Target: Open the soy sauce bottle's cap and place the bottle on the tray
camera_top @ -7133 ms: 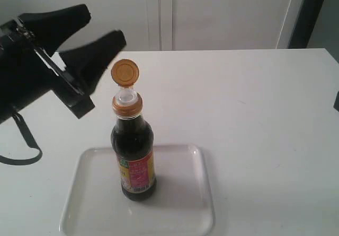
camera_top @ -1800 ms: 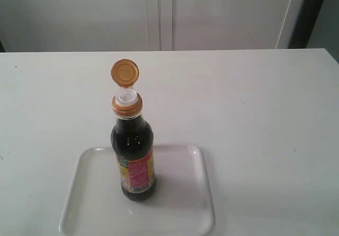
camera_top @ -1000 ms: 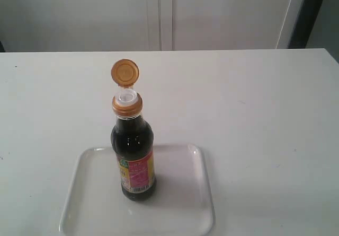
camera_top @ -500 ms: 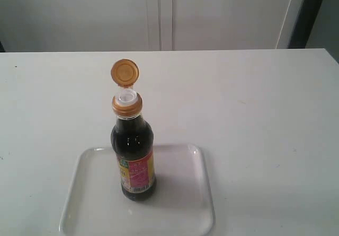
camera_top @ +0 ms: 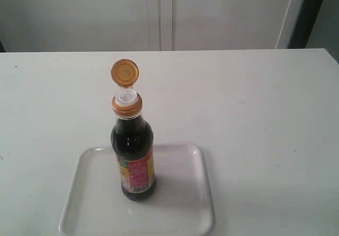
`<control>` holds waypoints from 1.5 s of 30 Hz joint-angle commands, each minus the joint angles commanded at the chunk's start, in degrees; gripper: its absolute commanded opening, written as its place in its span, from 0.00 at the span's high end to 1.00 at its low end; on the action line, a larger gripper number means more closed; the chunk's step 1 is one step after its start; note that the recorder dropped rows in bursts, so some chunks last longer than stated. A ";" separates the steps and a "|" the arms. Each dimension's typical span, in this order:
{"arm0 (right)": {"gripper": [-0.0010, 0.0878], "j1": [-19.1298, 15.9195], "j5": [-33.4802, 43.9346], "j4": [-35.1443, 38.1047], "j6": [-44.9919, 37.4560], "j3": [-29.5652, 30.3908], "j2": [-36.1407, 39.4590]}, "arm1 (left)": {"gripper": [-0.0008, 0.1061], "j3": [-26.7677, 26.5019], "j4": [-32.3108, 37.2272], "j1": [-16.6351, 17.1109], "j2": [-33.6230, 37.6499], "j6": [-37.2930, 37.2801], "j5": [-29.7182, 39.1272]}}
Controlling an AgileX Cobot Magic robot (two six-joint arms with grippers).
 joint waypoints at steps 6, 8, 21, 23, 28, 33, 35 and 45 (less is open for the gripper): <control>0.99 0.00 1.47 -2.06 -0.33 0.00 0.00 | 0.99 0.00 0.00 0.00 0.00 0.00 0.00; 0.99 0.00 1.61 -2.02 -0.43 0.00 0.00 | 0.99 0.00 0.00 0.00 0.00 0.00 0.00; 0.99 0.00 2.80 -2.46 -0.30 0.00 0.00 | 0.99 0.00 0.00 0.00 0.00 0.00 0.00; 0.99 0.00 2.80 -2.46 -0.30 0.00 0.00 | 0.99 0.00 0.00 0.00 0.00 0.00 0.00; 0.99 0.00 2.80 -2.46 -0.30 0.00 0.00 | 0.99 0.00 0.00 0.00 0.00 0.00 0.00; 0.99 -1.84 2.92 -2.46 -0.30 0.00 0.00 | 0.99 0.00 0.00 0.00 0.00 0.00 0.00; 0.99 -2.31 2.92 -2.46 -0.30 0.00 0.00 | 0.99 0.00 0.00 0.00 0.00 0.00 0.00; 0.99 -2.19 2.92 -2.46 -0.30 0.00 0.00 | 0.99 0.00 0.00 0.00 0.00 0.00 0.00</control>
